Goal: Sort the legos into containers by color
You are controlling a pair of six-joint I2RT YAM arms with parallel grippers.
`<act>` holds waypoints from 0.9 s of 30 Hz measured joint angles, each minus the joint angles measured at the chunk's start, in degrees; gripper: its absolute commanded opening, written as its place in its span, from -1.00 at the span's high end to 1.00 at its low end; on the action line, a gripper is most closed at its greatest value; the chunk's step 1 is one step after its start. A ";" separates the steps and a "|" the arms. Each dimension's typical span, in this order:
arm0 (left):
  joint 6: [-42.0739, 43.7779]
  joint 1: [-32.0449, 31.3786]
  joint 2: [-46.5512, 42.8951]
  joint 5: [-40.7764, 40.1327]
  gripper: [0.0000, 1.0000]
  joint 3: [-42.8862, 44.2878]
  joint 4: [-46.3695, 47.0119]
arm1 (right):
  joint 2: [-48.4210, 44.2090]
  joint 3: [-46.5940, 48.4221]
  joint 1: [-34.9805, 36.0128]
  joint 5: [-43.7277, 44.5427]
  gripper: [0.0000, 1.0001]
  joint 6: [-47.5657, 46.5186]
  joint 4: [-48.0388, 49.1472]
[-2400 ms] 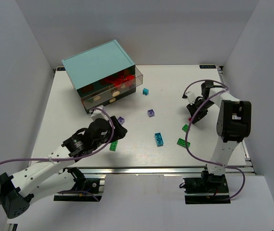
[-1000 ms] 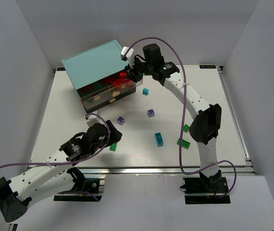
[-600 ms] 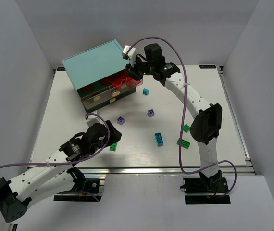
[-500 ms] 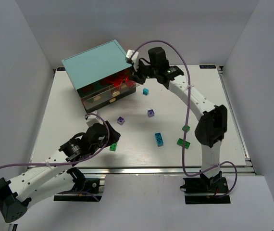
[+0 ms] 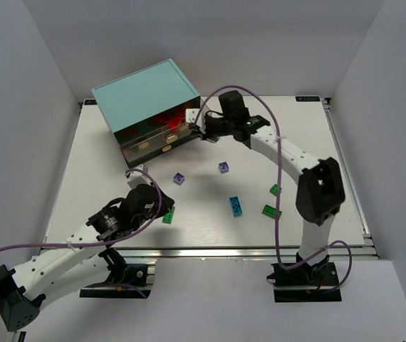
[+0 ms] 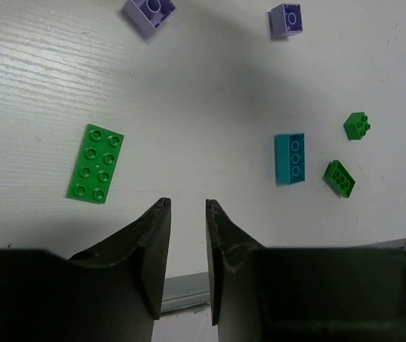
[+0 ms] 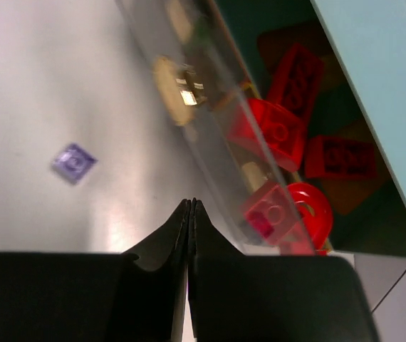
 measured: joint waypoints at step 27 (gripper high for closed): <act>-0.02 0.00 -0.81 -1.51 0.14 0.02 -1.31 | 22.45 25.44 4.50 23.19 1.00 6.99 5.92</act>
